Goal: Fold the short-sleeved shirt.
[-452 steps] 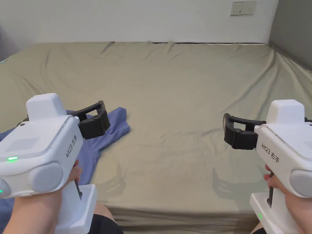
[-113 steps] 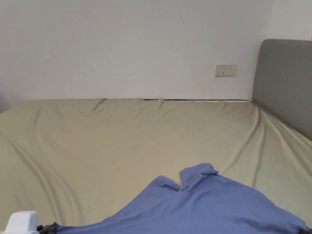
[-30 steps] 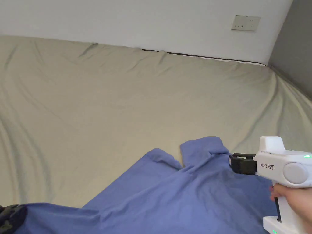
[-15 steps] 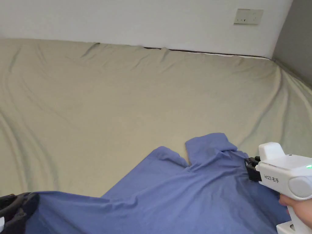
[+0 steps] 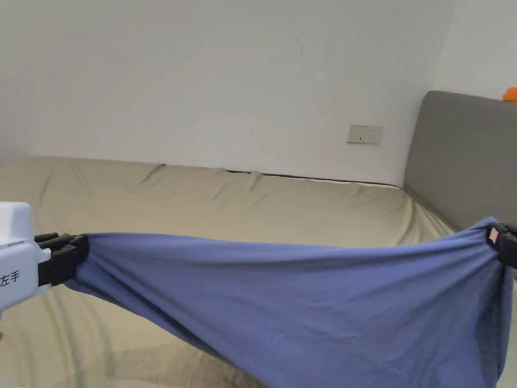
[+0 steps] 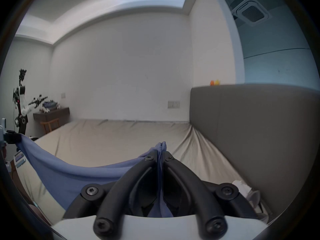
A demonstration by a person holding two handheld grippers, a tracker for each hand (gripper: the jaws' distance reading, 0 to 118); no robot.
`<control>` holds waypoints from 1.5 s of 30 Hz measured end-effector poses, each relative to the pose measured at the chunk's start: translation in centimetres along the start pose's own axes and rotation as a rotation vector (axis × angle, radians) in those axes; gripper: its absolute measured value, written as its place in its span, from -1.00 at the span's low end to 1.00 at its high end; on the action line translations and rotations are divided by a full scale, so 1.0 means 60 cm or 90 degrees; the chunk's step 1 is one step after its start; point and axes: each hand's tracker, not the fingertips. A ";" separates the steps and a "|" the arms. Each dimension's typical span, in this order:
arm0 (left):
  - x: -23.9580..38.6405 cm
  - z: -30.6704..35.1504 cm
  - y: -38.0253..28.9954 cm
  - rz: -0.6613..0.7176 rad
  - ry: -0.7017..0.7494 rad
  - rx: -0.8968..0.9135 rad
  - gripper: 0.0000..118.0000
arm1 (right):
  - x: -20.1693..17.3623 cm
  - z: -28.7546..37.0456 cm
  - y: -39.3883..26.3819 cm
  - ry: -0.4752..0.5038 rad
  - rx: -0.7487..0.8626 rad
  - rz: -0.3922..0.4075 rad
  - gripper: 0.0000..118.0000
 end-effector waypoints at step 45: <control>-0.047 -0.402 0.463 -0.102 0.249 0.218 -0.99 | -0.193 -0.467 0.402 -0.121 0.200 0.146 -0.92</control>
